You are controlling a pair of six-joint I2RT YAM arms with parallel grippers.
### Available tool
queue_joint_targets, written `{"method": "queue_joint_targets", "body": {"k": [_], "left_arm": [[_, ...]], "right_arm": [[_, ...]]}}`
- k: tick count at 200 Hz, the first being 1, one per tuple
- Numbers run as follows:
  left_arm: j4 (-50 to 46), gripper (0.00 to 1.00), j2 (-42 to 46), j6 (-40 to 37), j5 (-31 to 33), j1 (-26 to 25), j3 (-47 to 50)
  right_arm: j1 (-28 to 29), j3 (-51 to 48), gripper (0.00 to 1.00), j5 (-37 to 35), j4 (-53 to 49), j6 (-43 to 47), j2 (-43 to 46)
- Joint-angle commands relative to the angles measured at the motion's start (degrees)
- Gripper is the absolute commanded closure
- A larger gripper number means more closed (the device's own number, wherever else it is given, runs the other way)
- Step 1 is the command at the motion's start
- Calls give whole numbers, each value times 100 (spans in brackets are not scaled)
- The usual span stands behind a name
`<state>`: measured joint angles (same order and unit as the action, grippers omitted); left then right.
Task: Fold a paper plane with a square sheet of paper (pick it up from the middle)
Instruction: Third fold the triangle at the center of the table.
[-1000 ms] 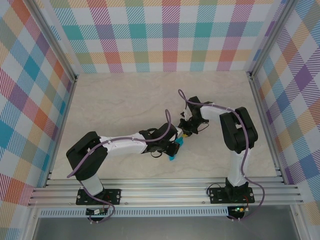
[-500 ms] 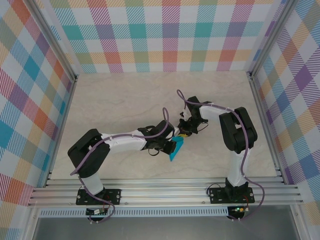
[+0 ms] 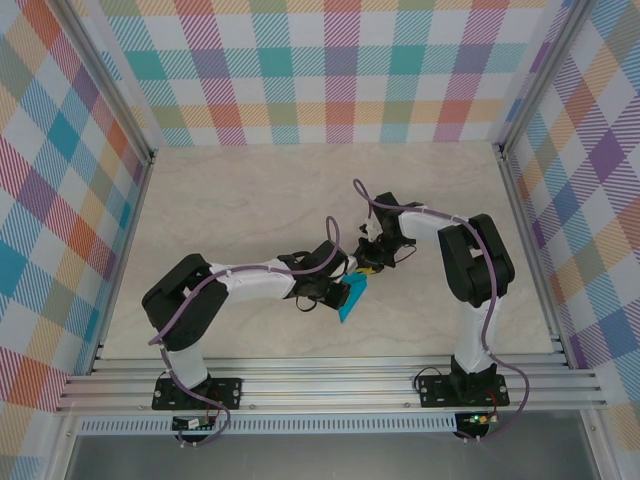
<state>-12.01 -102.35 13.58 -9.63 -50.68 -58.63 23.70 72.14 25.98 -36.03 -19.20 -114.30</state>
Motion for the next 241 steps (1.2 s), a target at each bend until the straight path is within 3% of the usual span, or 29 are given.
{"method": "queue_joint_targets", "body": {"k": [1, 241], "left_arm": [[3, 91, -75, -137, -70, 97, 39], [355, 88, -216, -50, -513, 172, 159]], "right_arm": [[82, 39, 83, -55, -195, -17, -65], [89, -112, 81, -111, -137, -86, 13]]}}
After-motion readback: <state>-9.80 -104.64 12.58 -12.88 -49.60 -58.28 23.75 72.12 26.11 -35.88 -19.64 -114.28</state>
